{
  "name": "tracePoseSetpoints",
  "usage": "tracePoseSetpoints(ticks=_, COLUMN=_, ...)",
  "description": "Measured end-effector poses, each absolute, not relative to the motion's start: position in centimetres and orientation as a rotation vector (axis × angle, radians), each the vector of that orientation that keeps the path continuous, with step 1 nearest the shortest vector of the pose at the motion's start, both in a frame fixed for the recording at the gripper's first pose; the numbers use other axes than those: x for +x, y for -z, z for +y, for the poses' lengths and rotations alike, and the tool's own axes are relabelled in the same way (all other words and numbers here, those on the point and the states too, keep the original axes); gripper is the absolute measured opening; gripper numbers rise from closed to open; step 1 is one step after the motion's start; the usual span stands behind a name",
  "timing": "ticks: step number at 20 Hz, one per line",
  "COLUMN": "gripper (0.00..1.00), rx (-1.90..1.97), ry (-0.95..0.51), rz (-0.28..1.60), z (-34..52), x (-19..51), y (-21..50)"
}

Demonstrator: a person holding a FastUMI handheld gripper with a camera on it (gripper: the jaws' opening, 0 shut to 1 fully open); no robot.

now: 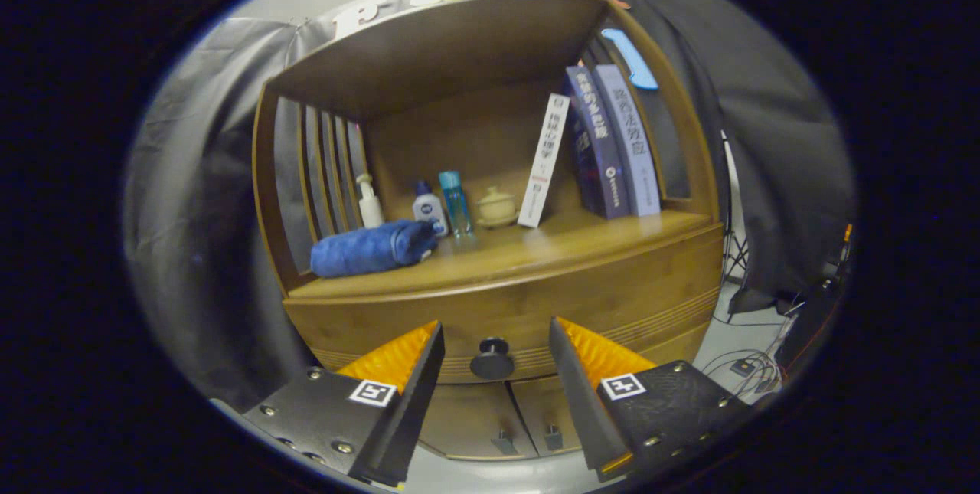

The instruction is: Pull open the drawer, take out the items inside it, and place them on the countertop above the cabinet.

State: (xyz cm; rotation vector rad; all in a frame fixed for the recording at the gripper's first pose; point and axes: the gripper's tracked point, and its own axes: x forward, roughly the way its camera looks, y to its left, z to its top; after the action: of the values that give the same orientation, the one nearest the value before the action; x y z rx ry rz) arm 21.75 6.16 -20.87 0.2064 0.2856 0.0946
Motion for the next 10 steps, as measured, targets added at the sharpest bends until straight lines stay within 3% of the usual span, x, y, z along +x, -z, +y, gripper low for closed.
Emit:
tracePoseSetpoints(ticks=4, gripper=0.73, rx=0.144, ry=-0.076, rz=0.390, z=6.7, x=23.7, y=25.1)
tracePoseSetpoints(ticks=7, gripper=0.73, rx=0.151, ry=-0.055, rz=0.423, z=6.7, x=24.9, y=26.8)
tracePoseSetpoints(ticks=9, gripper=0.60, rx=0.144, ry=-0.047, rz=0.429, z=6.8, x=25.6, y=27.2)
tracePoseSetpoints(ticks=10, gripper=0.60, rx=0.151, ry=-0.077, rz=0.447, z=7.5, x=25.8, y=27.5)
